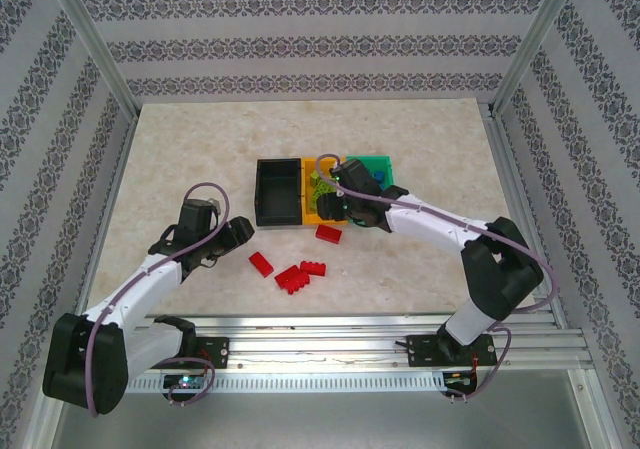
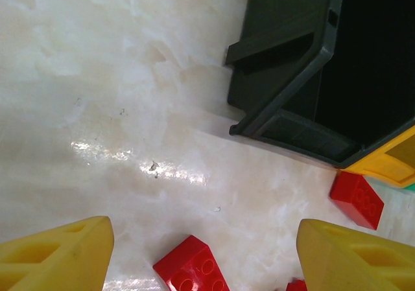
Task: Sort the legos into containers by color
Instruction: Place the lego in the container, then pick up the lego from the center of the table.
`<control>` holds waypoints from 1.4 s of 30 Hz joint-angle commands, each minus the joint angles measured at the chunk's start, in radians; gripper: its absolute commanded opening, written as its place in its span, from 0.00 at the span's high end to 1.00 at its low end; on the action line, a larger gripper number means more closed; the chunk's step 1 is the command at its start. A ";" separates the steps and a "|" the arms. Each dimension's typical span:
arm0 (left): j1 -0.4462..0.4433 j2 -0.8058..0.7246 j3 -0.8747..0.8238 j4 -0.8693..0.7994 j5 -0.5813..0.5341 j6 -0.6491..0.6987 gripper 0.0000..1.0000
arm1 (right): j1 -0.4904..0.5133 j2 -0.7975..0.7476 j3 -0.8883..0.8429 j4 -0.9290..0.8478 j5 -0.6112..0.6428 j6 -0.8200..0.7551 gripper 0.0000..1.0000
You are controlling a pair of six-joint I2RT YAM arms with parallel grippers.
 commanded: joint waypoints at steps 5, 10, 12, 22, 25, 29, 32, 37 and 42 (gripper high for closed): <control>0.010 0.036 0.001 0.039 0.029 -0.008 0.25 | 0.044 -0.039 -0.131 -0.040 -0.042 -0.072 0.51; 0.010 0.061 0.012 0.043 0.038 -0.002 0.25 | 0.045 -0.044 -0.176 -0.052 0.004 -0.082 0.50; 0.011 0.064 0.014 0.045 0.041 -0.003 0.25 | 0.045 -0.041 -0.180 -0.050 0.015 -0.088 0.48; 0.010 0.055 0.006 0.042 0.043 -0.008 0.25 | 0.009 0.090 -0.121 -0.029 -0.037 -0.188 0.37; 0.010 0.044 -0.002 0.042 0.039 -0.013 0.25 | 0.004 0.126 -0.096 -0.017 -0.034 -0.205 0.36; 0.010 0.033 -0.006 0.038 0.038 -0.018 0.25 | 0.005 0.171 -0.074 0.008 -0.041 -0.222 0.34; 0.010 0.030 -0.011 0.042 0.038 -0.022 0.25 | 0.015 0.209 -0.048 0.007 -0.047 -0.242 0.34; 0.010 0.037 -0.006 0.042 0.040 -0.023 0.25 | 0.049 0.255 0.007 -0.004 -0.035 -0.252 0.35; 0.011 0.044 -0.005 0.049 0.044 -0.025 0.24 | 0.084 0.281 0.069 -0.043 0.013 -0.264 0.36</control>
